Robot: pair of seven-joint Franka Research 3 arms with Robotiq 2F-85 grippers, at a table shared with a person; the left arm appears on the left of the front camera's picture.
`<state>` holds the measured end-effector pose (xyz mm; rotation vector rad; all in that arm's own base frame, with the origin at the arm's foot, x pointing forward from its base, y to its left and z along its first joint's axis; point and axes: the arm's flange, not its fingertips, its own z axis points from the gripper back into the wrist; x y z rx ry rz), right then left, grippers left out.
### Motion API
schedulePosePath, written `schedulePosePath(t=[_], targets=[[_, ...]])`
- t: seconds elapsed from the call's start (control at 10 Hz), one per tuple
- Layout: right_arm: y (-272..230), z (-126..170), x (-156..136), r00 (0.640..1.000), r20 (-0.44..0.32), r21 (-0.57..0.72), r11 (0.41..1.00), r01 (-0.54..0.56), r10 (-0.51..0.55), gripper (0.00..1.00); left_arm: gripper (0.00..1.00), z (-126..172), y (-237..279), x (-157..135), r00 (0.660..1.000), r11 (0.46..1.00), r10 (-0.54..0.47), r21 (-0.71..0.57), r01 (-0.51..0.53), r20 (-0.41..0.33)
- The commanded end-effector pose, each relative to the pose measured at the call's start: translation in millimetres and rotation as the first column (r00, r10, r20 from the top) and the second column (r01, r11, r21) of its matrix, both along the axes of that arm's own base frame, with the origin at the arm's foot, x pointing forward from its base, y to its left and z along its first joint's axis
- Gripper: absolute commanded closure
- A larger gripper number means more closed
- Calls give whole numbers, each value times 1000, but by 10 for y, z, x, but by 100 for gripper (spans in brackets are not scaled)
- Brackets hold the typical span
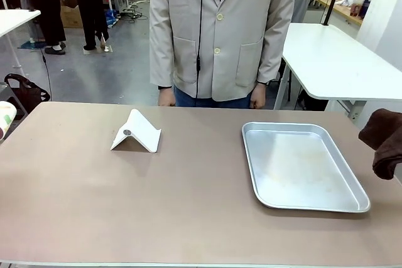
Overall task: Clean the surface of the table.
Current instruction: Return the Lint Roller and towel to their original positions.
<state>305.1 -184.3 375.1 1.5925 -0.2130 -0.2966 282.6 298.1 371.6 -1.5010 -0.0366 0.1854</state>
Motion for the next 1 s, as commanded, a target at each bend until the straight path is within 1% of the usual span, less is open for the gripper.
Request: schedulePosePath(t=[0.0,0.7,0.8,0.9], targets=[[18,29,42,1000,4,3,1000,13,-13,90,78,51,-9,11,1000,1000,17,-13,-17,-6],[18,29,42,1000,4,3,1000,13,-13,90,78,51,-9,11,1000,1000,17,-13,-17,-6],[18,29,42,1000,4,3,1000,13,-13,90,78,0,0,0,1000,1000,0,0,0,0],[18,29,42,1000,4,3,1000,13,-13,90,78,41,-91,38,1000,1000,2,30,-3,12]])
